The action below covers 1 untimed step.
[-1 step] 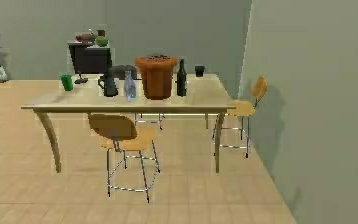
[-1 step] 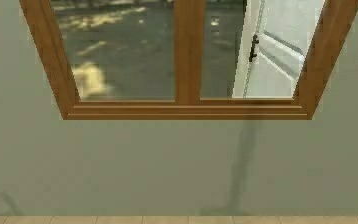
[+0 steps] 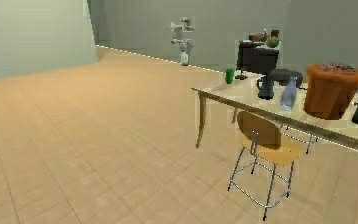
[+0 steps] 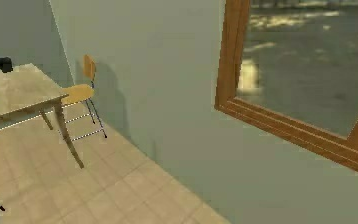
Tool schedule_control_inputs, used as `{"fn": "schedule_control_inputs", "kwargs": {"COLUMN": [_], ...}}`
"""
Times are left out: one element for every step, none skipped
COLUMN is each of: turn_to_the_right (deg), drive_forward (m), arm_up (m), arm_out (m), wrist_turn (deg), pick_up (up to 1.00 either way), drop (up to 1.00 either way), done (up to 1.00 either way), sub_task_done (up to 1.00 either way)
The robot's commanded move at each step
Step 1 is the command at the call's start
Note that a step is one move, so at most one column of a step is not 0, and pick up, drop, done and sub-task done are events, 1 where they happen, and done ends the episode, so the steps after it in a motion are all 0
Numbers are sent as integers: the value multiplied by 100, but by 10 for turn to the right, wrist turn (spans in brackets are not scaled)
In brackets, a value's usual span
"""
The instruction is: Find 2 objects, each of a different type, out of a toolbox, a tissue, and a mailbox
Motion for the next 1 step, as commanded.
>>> {"fn": "schedule_control_inputs", "kwargs": {"turn_to_the_right": [-120], "drive_forward": [0], "arm_up": [0], "arm_out": [0], "wrist_turn": [0], "pick_up": [0], "drop": [0], "done": [0], "sub_task_done": [0]}}
